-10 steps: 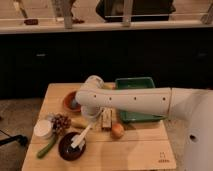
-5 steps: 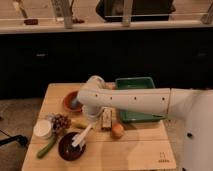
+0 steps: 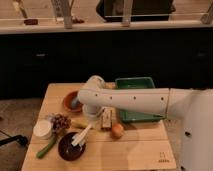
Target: Wipe purple bowl with brush
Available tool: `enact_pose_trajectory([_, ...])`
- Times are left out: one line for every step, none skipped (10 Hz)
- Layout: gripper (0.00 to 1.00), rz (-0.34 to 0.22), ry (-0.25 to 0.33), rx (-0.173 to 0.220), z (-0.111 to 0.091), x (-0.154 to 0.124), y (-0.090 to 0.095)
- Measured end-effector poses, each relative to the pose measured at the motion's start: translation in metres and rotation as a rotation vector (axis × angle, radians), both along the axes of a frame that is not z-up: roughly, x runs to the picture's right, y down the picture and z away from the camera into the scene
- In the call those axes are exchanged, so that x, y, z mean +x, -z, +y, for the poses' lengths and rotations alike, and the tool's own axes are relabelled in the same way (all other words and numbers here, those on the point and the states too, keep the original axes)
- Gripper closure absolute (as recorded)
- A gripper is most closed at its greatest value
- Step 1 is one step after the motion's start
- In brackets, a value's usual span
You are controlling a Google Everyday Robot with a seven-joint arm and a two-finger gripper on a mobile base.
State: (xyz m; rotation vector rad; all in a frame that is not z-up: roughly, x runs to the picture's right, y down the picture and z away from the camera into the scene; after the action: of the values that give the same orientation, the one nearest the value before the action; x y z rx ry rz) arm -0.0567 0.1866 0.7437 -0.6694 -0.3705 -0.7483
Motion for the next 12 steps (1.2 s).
enact_pose_trajectory([0.99,-0.002,0.008,0.007,0.0,0.001,0.003])
enact_pose_trajectory([0.99,-0.001,0.016,0.015,0.0,-0.001,0.005])
enact_pose_trajectory([0.99,0.0,0.028,0.026,0.002,-0.011,0.01])
enact_pose_trajectory([0.99,0.007,0.038,0.042,0.004,-0.023,0.015])
enact_pose_trajectory([0.99,0.016,0.049,0.066,0.004,-0.035,0.02])
enact_pose_trajectory([0.99,0.045,0.066,0.097,0.005,-0.039,0.023])
enact_pose_trajectory([0.99,0.075,0.087,0.128,0.006,-0.041,0.026])
enact_pose_trajectory([0.99,0.094,0.106,0.149,0.008,-0.047,0.029])
enact_pose_trajectory([0.99,0.1,0.113,0.154,0.01,-0.05,0.029])
enact_pose_trajectory([0.99,0.111,0.115,0.156,0.011,-0.049,0.028])
enact_pose_trajectory([0.99,0.123,0.116,0.154,0.013,-0.047,0.026])
enact_pose_trajectory([0.99,0.135,0.118,0.155,0.015,-0.048,0.025])
